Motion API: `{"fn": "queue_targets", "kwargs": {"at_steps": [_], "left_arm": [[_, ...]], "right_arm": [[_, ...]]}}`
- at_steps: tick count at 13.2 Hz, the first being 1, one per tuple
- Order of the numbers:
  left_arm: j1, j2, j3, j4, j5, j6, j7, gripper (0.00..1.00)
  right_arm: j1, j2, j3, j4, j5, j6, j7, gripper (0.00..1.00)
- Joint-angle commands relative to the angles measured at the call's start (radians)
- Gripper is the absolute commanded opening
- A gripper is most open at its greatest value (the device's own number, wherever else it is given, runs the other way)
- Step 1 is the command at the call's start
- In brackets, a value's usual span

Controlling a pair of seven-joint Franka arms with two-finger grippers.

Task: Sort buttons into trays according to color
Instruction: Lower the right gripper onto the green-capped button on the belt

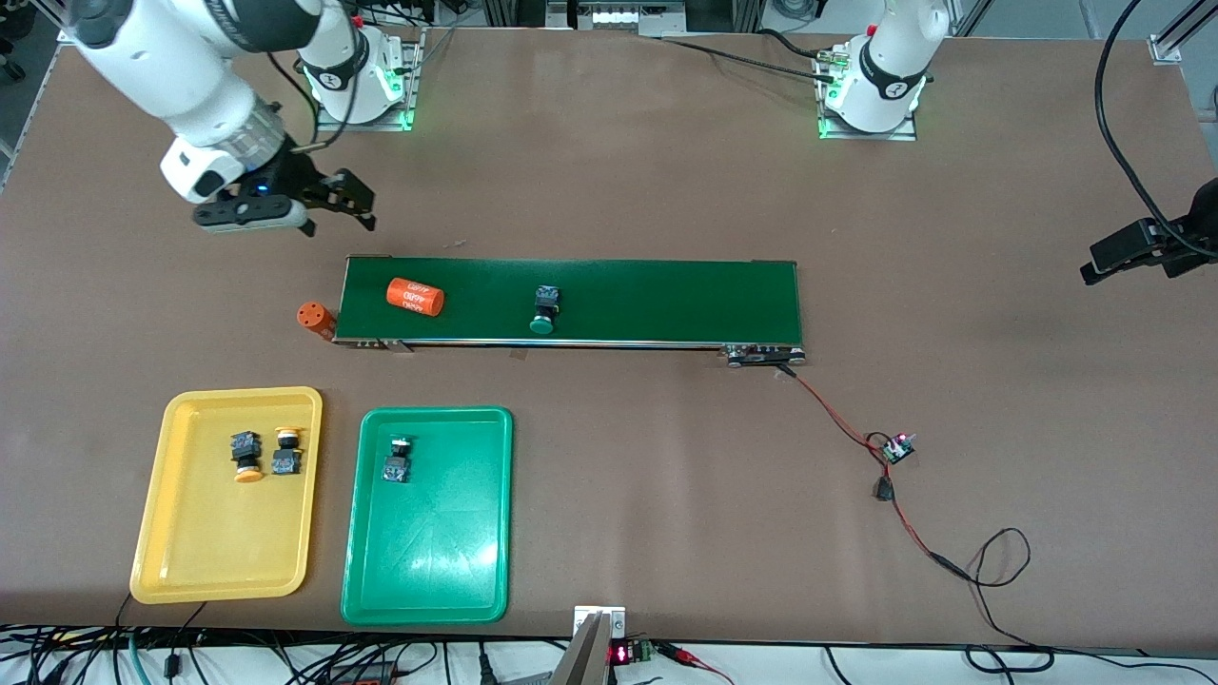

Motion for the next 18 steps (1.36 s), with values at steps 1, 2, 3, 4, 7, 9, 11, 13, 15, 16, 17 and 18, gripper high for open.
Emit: {"fn": "queue_targets", "kwargs": {"at_steps": [1, 2, 3, 4, 7, 9, 11, 13, 15, 16, 17, 18], "left_arm": [[0.0, -0.007, -0.001, -0.007, 0.017, 0.004, 0.004, 1.0], [0.0, -0.007, -0.004, -0.007, 0.017, 0.004, 0.004, 1.0], [0.0, -0.007, -0.004, -0.007, 0.017, 0.006, 0.004, 1.0], [0.0, -0.007, -0.004, -0.007, 0.017, 0.004, 0.004, 1.0], [0.0, -0.005, -0.002, -0.006, 0.016, 0.003, 0.004, 1.0], [0.0, -0.005, -0.002, -0.006, 0.016, 0.007, 0.004, 1.0], [0.0, -0.007, -0.005, -0.001, 0.013, 0.007, 0.004, 1.0], [-0.001, -0.013, -0.012, 0.002, 0.004, 0.01, -0.005, 1.0], [-0.004, -0.016, -0.016, 0.002, 0.004, 0.018, -0.004, 1.0], [-0.004, -0.016, -0.016, 0.002, 0.005, 0.018, 0.002, 1.0], [-0.004, -0.017, -0.016, 0.002, 0.005, 0.018, 0.004, 1.0], [-0.003, -0.017, -0.016, 0.002, 0.005, 0.017, 0.004, 1.0]], "right_arm": [[-0.008, -0.01, 0.108, -0.04, 0.02, 0.103, 0.127, 1.0], [-0.011, 0.001, 0.136, -0.045, 0.02, 0.137, 0.135, 1.0], [-0.011, 0.021, 0.159, -0.047, 0.02, 0.162, 0.164, 1.0], [-0.011, 0.034, 0.176, -0.047, 0.02, 0.185, 0.191, 1.0], [-0.011, 0.097, 0.207, -0.047, 0.018, 0.267, 0.212, 1.0], [-0.01, 0.145, 0.215, -0.047, 0.018, 0.324, 0.212, 1.0], [-0.004, 0.186, 0.215, -0.047, 0.017, 0.367, 0.212, 1.0], [-0.001, 0.212, 0.215, -0.047, 0.017, 0.383, 0.222, 1.0], [0.001, 0.243, 0.215, -0.044, 0.014, 0.398, 0.259, 1.0], [0.003, 0.26, 0.215, -0.044, 0.012, 0.41, 0.259, 1.0], [0.001, 0.278, 0.215, -0.04, -0.003, 0.413, 0.249, 1.0], [-0.001, 0.289, 0.213, -0.039, -0.046, 0.413, 0.247, 1.0]]}}
